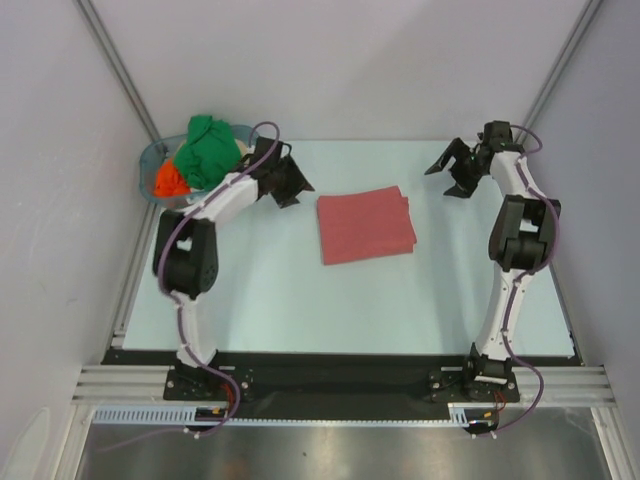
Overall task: Fold and stack the t-shirts
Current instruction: Fold the tshirt, then neatly place the folded tshirt to the corner
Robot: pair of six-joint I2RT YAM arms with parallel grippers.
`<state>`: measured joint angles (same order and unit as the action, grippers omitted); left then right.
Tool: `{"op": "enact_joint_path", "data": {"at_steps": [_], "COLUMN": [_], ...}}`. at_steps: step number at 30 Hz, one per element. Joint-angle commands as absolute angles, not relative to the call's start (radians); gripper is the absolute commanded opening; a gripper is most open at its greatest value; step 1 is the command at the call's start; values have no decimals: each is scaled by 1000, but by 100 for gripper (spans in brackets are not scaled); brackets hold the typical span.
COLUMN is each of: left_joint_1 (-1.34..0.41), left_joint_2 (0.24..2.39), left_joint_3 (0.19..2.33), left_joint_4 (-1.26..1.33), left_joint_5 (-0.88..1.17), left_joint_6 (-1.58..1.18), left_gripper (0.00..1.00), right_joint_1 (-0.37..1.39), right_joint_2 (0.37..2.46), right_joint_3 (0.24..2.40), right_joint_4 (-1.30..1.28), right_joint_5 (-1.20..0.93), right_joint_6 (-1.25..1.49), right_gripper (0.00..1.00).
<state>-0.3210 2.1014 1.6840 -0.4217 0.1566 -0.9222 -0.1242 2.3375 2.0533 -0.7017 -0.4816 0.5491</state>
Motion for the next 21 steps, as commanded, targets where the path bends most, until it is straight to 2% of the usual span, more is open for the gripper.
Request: {"op": "enact_joint_path", "data": {"at_steps": [1, 4, 8, 15, 21], "left_joint_1": [-341, -360, -376, -379, -377], "left_joint_2": [1781, 1587, 1391, 1122, 1035], "left_joint_3": [1534, 1366, 1199, 1055, 985], "left_joint_4": [-476, -451, -445, -511, -515], "left_joint_5": [98, 158, 296, 426, 451], "left_joint_6": [-724, -687, -655, -589, -620], "left_gripper": [61, 62, 64, 68, 70], "right_joint_1": [-103, -101, -103, -97, -35], "right_joint_2": [2140, 2074, 2086, 2284, 2402], "right_joint_3": [1903, 1744, 1695, 1851, 1963], "right_joint_4": [-718, -637, -565, -531, -526], "right_joint_5": [-529, -616, -733, -827, -838], "right_joint_6": [346, 278, 172, 175, 172], "right_gripper": [91, 93, 93, 93, 92]}}
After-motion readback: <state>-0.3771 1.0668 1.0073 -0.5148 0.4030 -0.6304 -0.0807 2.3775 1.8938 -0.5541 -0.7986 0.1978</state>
